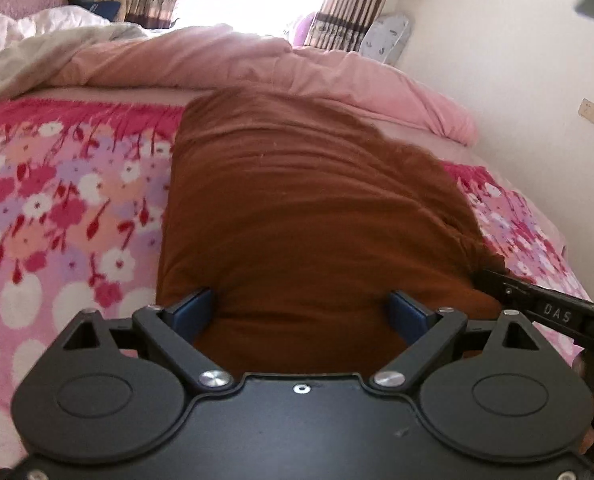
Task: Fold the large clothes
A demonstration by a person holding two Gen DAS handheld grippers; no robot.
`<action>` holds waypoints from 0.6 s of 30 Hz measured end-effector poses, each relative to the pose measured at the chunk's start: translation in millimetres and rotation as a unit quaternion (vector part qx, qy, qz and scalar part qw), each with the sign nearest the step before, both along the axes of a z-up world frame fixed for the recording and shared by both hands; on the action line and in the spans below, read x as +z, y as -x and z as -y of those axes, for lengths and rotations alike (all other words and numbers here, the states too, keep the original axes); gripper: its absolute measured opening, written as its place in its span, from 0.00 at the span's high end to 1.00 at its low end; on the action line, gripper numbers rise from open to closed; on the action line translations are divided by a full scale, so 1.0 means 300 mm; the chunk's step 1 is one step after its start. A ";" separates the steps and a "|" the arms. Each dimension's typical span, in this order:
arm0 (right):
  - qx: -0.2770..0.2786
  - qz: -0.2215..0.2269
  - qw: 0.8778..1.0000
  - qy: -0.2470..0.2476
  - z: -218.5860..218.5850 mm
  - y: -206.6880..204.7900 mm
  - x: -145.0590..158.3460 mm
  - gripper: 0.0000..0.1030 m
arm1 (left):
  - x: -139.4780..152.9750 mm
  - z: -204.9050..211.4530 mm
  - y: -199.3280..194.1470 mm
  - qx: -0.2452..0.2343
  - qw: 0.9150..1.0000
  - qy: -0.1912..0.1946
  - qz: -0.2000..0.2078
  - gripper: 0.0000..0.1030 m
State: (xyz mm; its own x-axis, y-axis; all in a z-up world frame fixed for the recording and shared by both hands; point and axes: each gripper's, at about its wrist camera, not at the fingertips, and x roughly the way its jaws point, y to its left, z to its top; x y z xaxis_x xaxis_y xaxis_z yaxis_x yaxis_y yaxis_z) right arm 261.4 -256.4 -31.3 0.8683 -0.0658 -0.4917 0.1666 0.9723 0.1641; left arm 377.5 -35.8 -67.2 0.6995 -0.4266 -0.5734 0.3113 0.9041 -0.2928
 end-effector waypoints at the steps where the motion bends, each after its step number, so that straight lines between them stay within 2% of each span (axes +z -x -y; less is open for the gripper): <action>1: 0.000 -0.002 1.000 -0.010 0.003 -0.005 -0.016 1.00 | -0.011 -0.006 -0.005 0.001 1.000 0.003 0.002 0.07; 4: 0.003 -0.001 1.000 -0.030 0.023 -0.013 -0.046 1.00 | -0.005 -0.017 -0.001 -0.005 1.000 0.005 0.006 0.07; 8: 0.011 -0.001 1.000 -0.008 -0.010 -0.002 0.000 0.98 | 0.084 -0.039 0.016 0.003 1.000 0.009 0.019 0.09; 10: 0.023 0.021 1.000 0.001 -0.018 0.000 0.050 0.84 | 0.149 -0.047 0.003 0.000 0.999 0.021 0.042 0.09; 13: 0.035 0.050 0.998 0.004 -0.027 -0.041 0.126 0.80 | 0.215 -0.023 -0.060 0.003 0.998 0.003 0.066 0.09; 15: 0.024 0.040 0.999 0.005 -0.024 -0.100 0.148 0.80 | 0.221 -0.005 -0.113 0.001 0.998 -0.004 0.060 0.09; 18: 0.008 0.008 1.000 0.010 -0.025 -0.181 0.128 0.80 | 0.177 0.019 -0.183 -0.005 0.999 -0.013 0.032 0.10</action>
